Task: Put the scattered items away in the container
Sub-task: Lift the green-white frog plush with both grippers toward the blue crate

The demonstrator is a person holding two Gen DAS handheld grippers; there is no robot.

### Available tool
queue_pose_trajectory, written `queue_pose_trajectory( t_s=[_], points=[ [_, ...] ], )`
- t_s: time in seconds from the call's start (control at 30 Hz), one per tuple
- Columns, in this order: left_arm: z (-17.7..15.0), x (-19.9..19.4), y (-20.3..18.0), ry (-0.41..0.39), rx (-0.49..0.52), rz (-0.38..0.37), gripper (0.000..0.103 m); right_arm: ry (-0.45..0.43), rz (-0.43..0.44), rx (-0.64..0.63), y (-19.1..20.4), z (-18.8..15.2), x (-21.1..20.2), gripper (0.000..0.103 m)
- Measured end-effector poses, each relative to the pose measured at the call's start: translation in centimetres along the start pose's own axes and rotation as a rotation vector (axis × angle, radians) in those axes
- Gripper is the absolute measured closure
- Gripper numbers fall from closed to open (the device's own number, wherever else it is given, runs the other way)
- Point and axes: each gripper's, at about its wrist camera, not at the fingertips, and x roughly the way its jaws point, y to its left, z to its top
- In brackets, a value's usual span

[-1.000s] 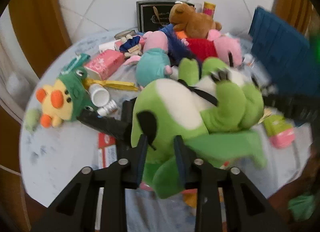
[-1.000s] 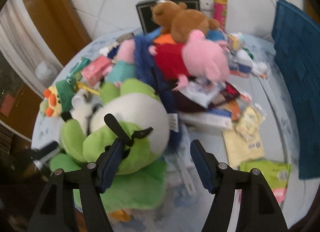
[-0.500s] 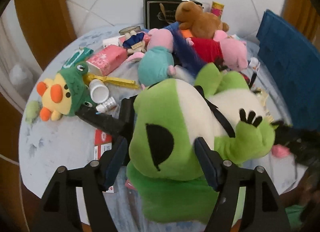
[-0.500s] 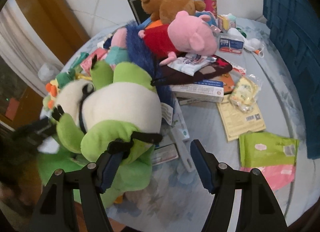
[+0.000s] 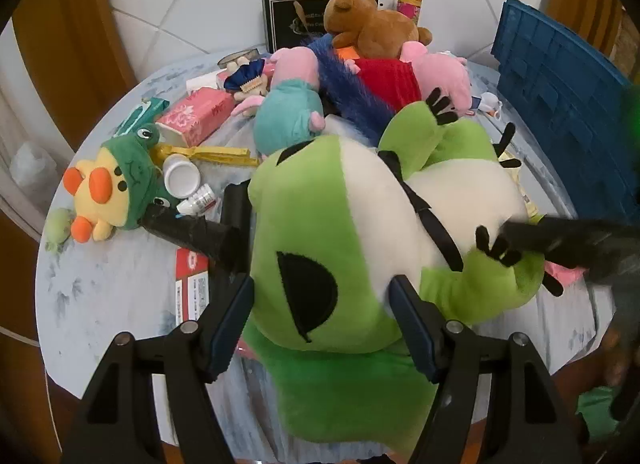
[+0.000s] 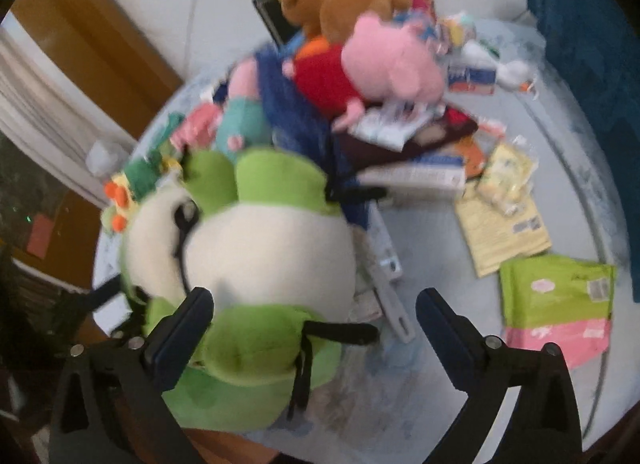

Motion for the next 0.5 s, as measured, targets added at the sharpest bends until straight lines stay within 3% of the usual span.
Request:
queue_pose_trajectory(
  t_s=[0.13,0.2,0.23,0.37,0.5],
  points=[
    [0.2,0.0,1.1,0.004,-0.017,0.007,0.019,0.052,0.049,0.011,-0.4,-1.3,2.3,0.001],
    [0.5,0.3,1.5,0.004,-0.034,0.008,0.004,0.046,0.055,0.0,-0.5,-1.6,2.2,0.001],
    [0.7,0.9,1.3,0.011,-0.03,0.003,0.001,0.044,0.052,-0.006,-0.4,-1.6,2.0,0.001],
    [0.6,2.3,-0.3,0.039,0.026,-0.043,0.0,0.031,0.048,-0.02,-0.4,-1.7,1.7,0.001],
    [0.3,2.9,-1.4,0.019,0.074,-0.007,0.006,0.021,0.067,-0.019,-0.8,-1.9,2.2,0.001]
  ],
)
